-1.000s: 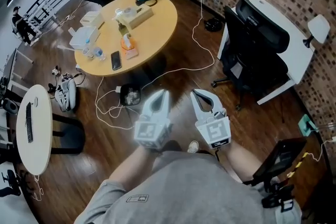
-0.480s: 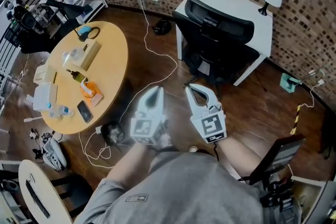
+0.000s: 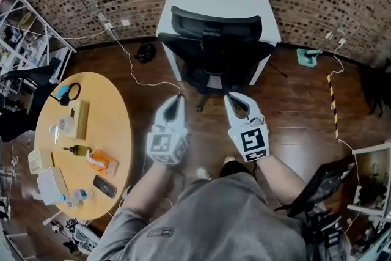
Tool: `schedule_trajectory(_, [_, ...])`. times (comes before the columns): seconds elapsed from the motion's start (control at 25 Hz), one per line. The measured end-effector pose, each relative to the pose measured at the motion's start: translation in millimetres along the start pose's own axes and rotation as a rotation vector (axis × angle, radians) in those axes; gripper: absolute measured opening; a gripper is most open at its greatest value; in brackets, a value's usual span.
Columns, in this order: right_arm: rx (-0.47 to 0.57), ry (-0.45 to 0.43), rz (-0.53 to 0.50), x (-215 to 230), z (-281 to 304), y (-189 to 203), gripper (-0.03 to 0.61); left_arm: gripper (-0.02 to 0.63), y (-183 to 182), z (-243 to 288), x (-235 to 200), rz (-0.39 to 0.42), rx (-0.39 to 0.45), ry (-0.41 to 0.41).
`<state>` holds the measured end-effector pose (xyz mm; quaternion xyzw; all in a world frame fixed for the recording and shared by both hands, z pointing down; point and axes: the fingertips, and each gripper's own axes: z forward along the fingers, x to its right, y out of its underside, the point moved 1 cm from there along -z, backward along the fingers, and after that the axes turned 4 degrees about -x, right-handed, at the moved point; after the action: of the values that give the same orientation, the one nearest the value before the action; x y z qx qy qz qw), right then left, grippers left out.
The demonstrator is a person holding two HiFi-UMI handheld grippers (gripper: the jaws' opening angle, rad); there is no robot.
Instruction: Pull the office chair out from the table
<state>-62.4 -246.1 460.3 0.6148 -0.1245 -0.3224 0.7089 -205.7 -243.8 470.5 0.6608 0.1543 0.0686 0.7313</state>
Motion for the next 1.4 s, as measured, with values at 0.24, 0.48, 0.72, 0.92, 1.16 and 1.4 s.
schedule_trajectory(0.24, [-0.010,0.069,0.024,48,17,6,0.014,0.002,-1,45,-7,-0.001,-0.017,0.021])
schedule_trajectory(0.48, [0.017,0.074,0.024,101,49,8,0.014,0.002,-13,98,-25,0.046,-0.017,-0.009])
schedule_trajectory(0.72, [-0.005,0.111,0.020,142,71,16,0.014,0.002,-15,138,-51,0.067,-0.032,-0.021])
schedule_trajectory(0.92, [-0.041,0.146,0.036,168,84,23,0.048,0.003,-19,165,-67,0.072,-0.045,0.014])
schedule_trajectory(1.16, [-0.043,0.182,0.030,202,97,22,0.164,0.107,-31,200,-90,0.107,-0.041,0.086])
schedule_trajectory(1.4, [-0.058,0.188,0.005,238,112,18,0.264,0.235,-48,235,-111,0.191,-0.041,0.158])
